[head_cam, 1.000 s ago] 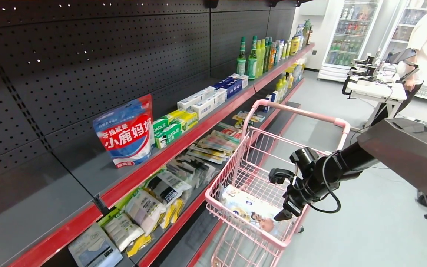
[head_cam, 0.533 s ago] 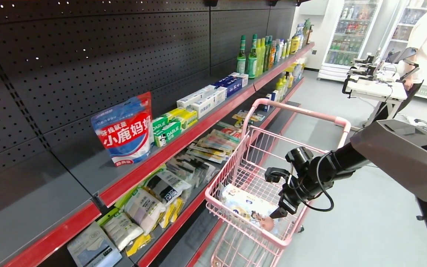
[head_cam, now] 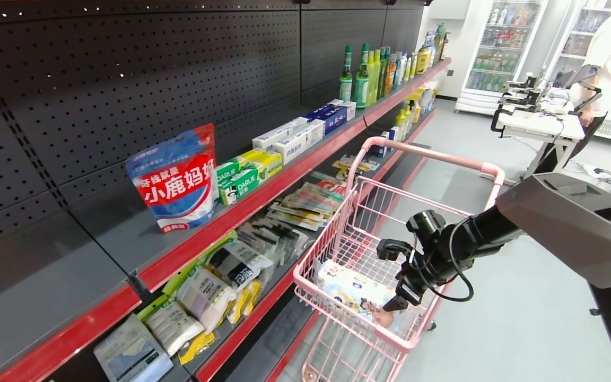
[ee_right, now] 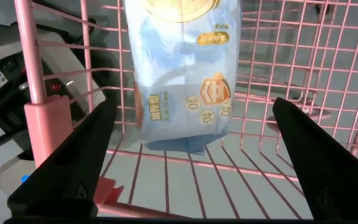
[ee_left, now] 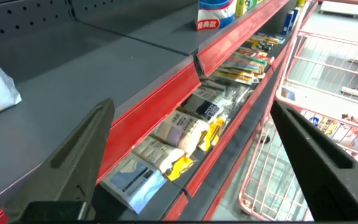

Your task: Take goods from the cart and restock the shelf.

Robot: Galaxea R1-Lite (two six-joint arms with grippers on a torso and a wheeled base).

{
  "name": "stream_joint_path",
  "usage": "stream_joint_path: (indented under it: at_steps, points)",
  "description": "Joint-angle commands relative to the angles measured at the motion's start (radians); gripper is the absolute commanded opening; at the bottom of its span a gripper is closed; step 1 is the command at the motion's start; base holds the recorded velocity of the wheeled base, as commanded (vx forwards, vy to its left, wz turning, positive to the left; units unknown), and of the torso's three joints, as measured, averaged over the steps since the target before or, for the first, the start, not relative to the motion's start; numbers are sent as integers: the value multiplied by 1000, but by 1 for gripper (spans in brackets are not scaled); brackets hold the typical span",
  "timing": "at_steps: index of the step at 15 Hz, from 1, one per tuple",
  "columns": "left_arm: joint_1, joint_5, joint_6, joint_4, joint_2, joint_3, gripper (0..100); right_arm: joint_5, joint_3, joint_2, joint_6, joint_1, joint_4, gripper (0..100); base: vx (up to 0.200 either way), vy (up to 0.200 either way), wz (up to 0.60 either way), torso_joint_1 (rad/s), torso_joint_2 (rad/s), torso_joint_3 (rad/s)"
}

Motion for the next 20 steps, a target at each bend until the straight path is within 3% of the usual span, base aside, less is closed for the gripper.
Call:
stream_joint_path:
  at_steps: [1,20]
  points:
    - [0,0,-1,0,1,0,100,1,3,9,6,10,0,100,0,0,0,0,0,0]
    - [0,0,-1,0,1,0,100,29,-18,44,45,25,-4,100,0,0,0,-56,141,83]
